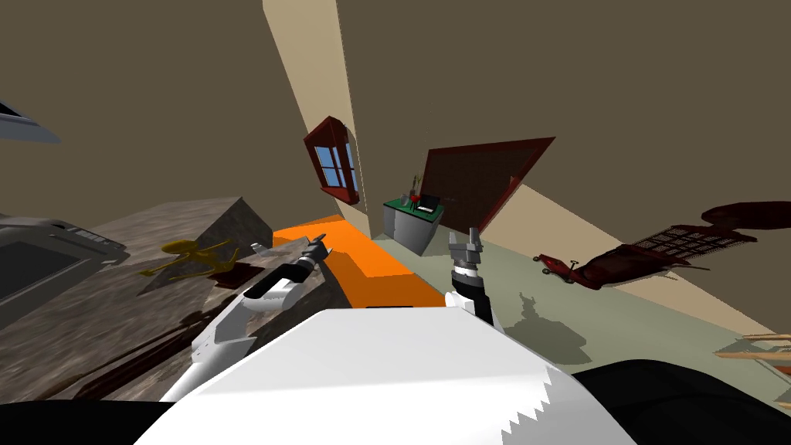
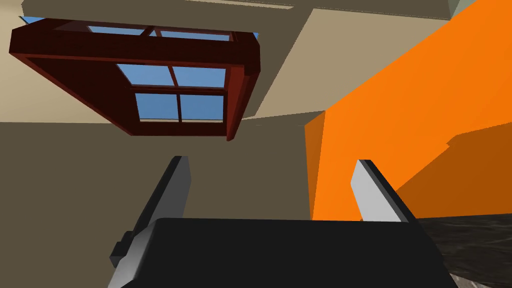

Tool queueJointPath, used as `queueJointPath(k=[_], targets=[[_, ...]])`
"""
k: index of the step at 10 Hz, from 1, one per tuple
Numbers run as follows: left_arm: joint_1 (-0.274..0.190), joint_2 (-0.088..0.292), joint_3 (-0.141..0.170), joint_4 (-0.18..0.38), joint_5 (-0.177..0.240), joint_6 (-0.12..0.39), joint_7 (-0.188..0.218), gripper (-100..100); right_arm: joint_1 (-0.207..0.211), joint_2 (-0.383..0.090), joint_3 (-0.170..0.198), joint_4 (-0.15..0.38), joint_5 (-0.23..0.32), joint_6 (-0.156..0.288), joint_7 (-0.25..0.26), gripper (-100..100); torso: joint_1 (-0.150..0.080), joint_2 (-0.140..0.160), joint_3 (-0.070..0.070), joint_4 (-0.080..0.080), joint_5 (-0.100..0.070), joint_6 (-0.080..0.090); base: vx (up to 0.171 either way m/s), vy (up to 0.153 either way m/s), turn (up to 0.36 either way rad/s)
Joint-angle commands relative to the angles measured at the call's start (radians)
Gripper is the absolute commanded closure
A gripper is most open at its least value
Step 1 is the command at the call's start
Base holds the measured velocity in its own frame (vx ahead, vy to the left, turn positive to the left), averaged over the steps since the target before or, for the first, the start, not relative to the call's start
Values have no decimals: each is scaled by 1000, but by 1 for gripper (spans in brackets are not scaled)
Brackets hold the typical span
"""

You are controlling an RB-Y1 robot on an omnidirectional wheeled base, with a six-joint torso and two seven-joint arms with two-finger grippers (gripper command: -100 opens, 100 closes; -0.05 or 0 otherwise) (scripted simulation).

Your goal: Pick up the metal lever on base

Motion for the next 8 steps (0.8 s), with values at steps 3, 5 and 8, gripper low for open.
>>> queueJointPath(k=[3,5,8], targets=[[3,57,27,19,74,104,43,-100,0,0,0,0,0,0,0,0,3,4,2,1,1,0,43,-33,16],[1,98,44,40,118,157,68,-100,0,0,0,0,0,0,0,0,3,3,2,1,1,0,55,-41,39],[-1,141,62,61,181,244,94,-100,0,0,0,0,0,0,0,0,2,2,1,1,0,0,51,-39,31]])
